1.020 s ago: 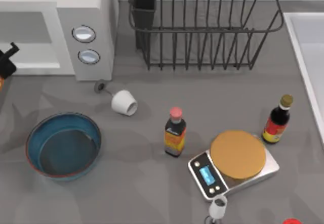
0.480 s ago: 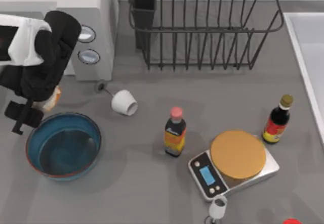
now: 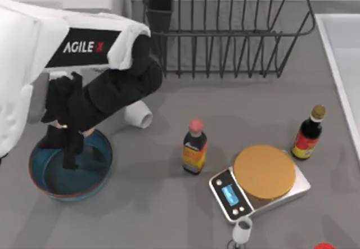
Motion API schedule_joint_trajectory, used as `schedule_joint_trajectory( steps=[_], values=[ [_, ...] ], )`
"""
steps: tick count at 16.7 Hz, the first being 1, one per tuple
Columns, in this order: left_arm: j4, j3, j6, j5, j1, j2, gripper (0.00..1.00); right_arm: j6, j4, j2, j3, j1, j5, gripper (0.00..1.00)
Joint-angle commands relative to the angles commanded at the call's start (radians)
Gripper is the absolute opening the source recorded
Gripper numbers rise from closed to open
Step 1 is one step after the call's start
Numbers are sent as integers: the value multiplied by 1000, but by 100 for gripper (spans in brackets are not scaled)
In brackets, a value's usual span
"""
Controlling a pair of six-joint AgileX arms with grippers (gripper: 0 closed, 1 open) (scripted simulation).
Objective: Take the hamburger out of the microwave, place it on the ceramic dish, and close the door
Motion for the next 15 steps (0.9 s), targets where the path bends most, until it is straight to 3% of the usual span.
schedule_joint_trajectory(
  steps=[4,7,15],
  values=[
    [-256,98,-272,-54,-87,123,0,0,0,0,0,0,0,100],
    [-359,137,-379,-75,-124,174,0,0,0,0,0,0,0,100],
    [-323,217,-363,-82,-107,219,0,0,0,0,0,0,0,100]
  ],
)
